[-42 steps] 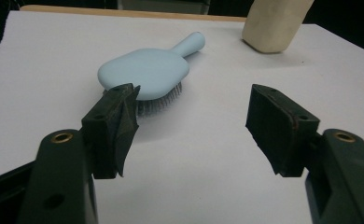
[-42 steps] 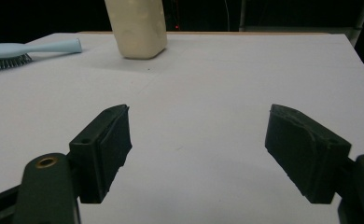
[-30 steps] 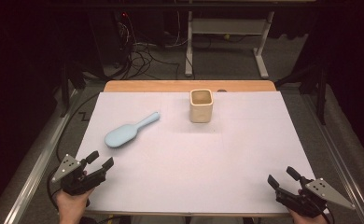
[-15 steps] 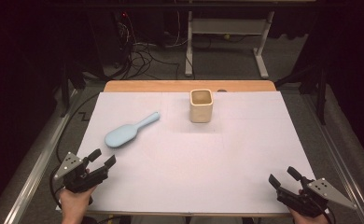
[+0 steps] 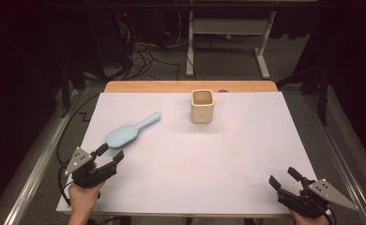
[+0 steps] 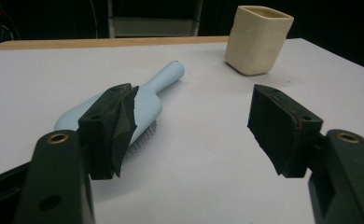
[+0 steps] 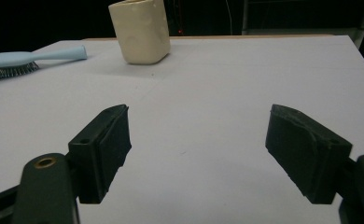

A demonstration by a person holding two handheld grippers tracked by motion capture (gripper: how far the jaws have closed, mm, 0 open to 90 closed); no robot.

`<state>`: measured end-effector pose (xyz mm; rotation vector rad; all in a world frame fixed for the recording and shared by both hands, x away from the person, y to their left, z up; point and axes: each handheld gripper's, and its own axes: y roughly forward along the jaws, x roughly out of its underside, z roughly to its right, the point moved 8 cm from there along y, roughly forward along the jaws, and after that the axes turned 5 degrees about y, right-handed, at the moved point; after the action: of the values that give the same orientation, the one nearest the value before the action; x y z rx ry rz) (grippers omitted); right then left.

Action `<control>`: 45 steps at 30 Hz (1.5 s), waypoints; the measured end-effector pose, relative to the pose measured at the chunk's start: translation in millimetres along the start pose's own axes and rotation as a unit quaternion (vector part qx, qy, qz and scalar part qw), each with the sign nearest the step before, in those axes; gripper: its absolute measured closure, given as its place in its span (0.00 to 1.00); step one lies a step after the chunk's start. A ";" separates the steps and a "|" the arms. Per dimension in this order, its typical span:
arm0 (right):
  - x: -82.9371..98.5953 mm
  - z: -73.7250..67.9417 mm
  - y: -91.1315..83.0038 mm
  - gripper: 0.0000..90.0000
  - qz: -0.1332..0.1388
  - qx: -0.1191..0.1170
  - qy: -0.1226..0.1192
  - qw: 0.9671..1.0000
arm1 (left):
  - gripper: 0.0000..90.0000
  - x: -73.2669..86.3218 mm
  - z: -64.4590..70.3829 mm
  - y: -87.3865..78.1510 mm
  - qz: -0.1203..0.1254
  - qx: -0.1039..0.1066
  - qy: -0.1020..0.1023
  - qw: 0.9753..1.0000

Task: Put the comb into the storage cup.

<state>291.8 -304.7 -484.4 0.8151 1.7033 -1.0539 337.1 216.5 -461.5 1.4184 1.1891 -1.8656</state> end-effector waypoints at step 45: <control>0.2 -1.5 2.2 0.25 -0.004 -0.003 -0.008 1.000 | 0.40 -18.0 19.3 51.1 -0.029 0.030 0.014 0.999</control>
<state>293.1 -302.4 -484.9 0.7934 1.6973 -1.0575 374.6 172.9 -460.3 1.4597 1.2093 -1.9421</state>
